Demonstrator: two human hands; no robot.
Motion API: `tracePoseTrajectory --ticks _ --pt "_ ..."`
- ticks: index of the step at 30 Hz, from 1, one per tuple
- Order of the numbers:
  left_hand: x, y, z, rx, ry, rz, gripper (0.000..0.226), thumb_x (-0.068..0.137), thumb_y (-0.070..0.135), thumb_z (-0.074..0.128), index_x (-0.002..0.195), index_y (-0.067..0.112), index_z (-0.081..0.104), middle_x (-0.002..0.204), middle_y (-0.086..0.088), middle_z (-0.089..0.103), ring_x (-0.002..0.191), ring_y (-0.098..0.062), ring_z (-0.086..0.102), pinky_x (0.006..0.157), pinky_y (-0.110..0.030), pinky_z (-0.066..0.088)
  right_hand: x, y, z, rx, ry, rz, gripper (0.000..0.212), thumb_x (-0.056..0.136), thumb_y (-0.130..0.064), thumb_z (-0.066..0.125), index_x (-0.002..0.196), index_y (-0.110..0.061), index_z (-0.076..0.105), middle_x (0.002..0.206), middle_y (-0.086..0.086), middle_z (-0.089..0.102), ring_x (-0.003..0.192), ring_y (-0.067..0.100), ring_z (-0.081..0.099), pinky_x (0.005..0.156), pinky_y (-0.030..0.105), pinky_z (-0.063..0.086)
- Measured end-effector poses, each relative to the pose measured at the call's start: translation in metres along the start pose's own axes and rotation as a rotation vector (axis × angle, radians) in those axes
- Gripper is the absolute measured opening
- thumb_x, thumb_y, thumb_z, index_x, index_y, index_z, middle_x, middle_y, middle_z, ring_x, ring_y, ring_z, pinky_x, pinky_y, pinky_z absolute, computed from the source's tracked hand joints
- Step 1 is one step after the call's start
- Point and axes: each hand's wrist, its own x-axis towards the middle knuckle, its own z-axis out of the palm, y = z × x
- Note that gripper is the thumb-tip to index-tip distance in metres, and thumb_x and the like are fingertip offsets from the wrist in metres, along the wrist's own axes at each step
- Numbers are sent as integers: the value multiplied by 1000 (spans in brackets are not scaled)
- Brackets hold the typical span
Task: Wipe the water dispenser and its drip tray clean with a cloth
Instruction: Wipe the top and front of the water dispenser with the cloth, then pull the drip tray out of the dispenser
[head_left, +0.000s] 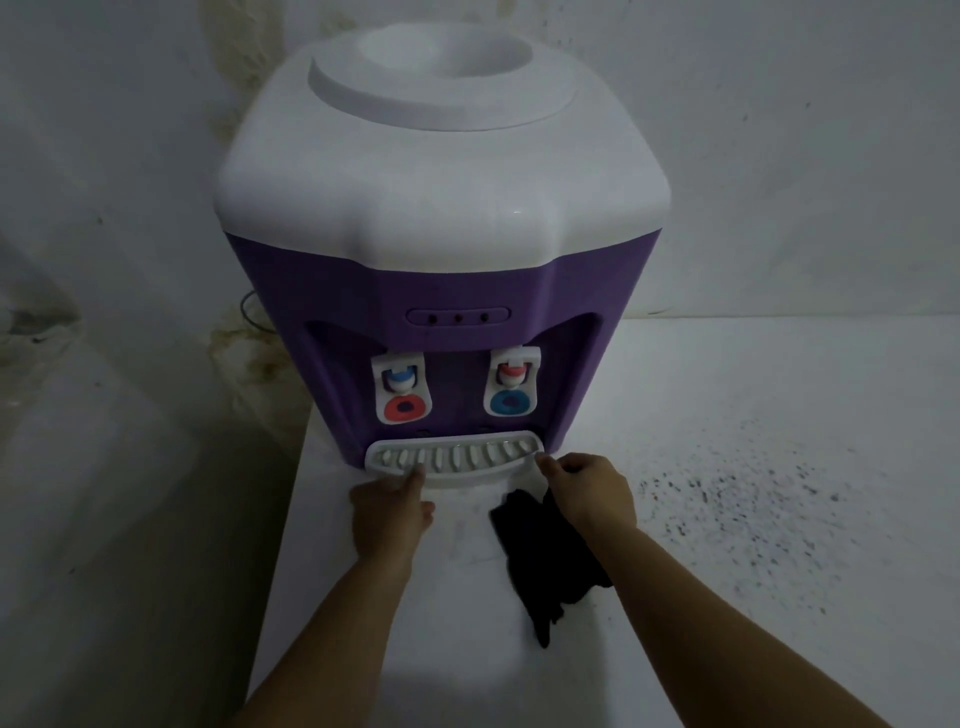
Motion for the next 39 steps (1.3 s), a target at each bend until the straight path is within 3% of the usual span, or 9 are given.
tracePoseTrajectory --ticks 4,10,14,18,23,29,33,36,39 --pt "13 5 -7 -136 -20 -76 51 85 26 70 120 -6 51 103 -19 64 76 -26 68 47 -25 56 11 -9 8 52 -63 82 40 89 -56 52 86 -20 69 72 -4 63 66 12 58 64 27 44" --pt "20 9 -12 -119 -86 -76 47 86 20 69 122 -3 51 100 -20 65 75 -27 66 49 -26 55 21 -15 19 77 -123 172 46 88 -60 51 90 -15 64 72 -3 59 62 11 53 58 26 39" --pt "23 9 -11 -142 -71 -92 51 84 16 71 126 -1 48 100 -19 65 76 -27 67 46 -24 54 27 -17 23 126 -137 218 49 88 -54 55 105 -8 62 80 3 61 66 16 57 56 25 42" --pt "21 12 -10 -137 -62 -109 49 84 14 70 125 -3 48 101 -23 65 75 -28 68 45 -24 54 28 -20 25 165 -141 222 44 93 -41 53 116 -4 56 92 8 59 74 21 57 67 29 45" --pt "19 19 -11 -103 -68 -128 44 85 7 65 122 -10 47 97 -27 64 70 -26 66 42 -24 52 28 -25 25 220 -141 251 43 93 -38 54 116 -2 57 93 10 61 79 25 61 73 31 47" --pt "12 23 -15 -62 -107 -146 35 86 5 58 117 -10 49 87 -24 63 70 -27 66 46 -26 55 27 -22 24 253 -146 252 42 90 -34 55 116 -1 59 100 13 66 88 28 64 82 35 52" --pt "1 28 -17 -18 -193 -192 16 91 10 54 97 -4 56 81 -19 60 70 -26 64 53 -29 55 25 -20 16 262 -165 259 39 92 -30 53 116 0 59 98 12 63 86 27 61 76 32 47" --pt "-8 26 -16 -10 -243 -207 19 95 17 50 90 -1 56 81 -19 58 72 -27 64 55 -31 54 23 -12 7 270 -183 269 36 91 -30 53 108 -1 64 97 13 67 87 28 65 83 35 53" --pt "-20 24 -10 -5 -291 -210 20 96 17 46 88 2 56 80 -18 56 73 -28 62 62 -33 55 18 0 -7 305 -173 287 34 91 -30 55 103 0 65 93 14 67 82 28 64 67 31 50"
